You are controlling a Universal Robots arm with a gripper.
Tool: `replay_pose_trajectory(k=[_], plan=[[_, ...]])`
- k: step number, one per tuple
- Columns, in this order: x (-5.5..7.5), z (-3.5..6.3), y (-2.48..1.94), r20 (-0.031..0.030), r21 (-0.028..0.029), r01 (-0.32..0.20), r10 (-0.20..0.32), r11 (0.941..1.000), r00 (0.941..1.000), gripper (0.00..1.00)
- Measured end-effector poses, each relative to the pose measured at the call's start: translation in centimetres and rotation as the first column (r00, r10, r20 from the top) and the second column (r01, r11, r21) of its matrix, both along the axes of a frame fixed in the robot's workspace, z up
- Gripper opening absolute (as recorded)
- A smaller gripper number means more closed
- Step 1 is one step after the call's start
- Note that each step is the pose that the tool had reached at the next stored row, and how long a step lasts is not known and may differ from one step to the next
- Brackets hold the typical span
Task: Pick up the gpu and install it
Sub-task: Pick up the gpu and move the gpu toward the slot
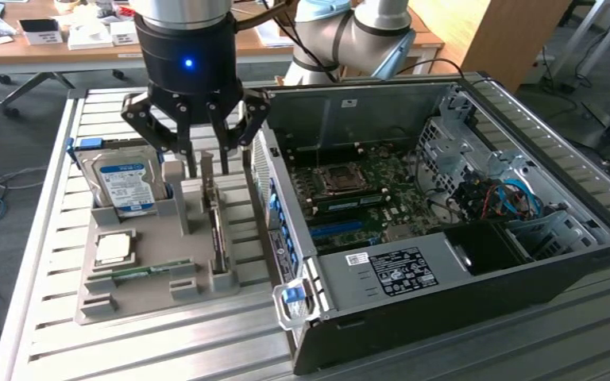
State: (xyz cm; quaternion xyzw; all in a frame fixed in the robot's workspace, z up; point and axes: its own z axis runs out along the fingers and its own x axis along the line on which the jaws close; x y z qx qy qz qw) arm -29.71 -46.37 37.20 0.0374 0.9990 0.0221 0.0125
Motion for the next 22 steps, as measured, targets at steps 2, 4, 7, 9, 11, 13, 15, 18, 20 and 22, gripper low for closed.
replay_pose_trajectory(k=[2,4,7,9,11,13,15,18,20,22], plan=[[0.0,-0.06,0.00,-0.0001,-0.0001,0.000,0.000,1.0000,1.0000,0.42],[0.0,-0.19,0.00,0.0001,0.0001,0.000,0.000,1.0000,1.0000,0.42],[-0.1,-0.61,0.00,0.0000,0.0000,0.000,0.000,1.0000,1.0000,0.42],[-0.2,-0.89,0.00,0.0000,0.0000,0.000,0.000,1.0000,1.0000,0.42],[-0.2,-1.09,0.00,0.0001,0.0001,0.000,0.000,1.0000,1.0000,0.42],[-0.3,-1.40,0.00,-0.0002,-0.0001,0.000,0.000,1.0000,1.0000,0.42],[-0.3,-1.40,0.00,-0.0002,-0.0001,0.000,0.000,1.0000,1.0000,0.42],[-0.3,-1.41,0.00,-0.0001,0.0000,0.000,0.000,1.0000,1.0000,0.42],[-0.3,-1.42,0.00,-0.0001,0.0000,0.000,0.000,1.0000,1.0000,0.42],[-0.3,-1.55,0.00,0.0003,0.0003,0.000,0.000,1.0000,1.0000,0.42]])
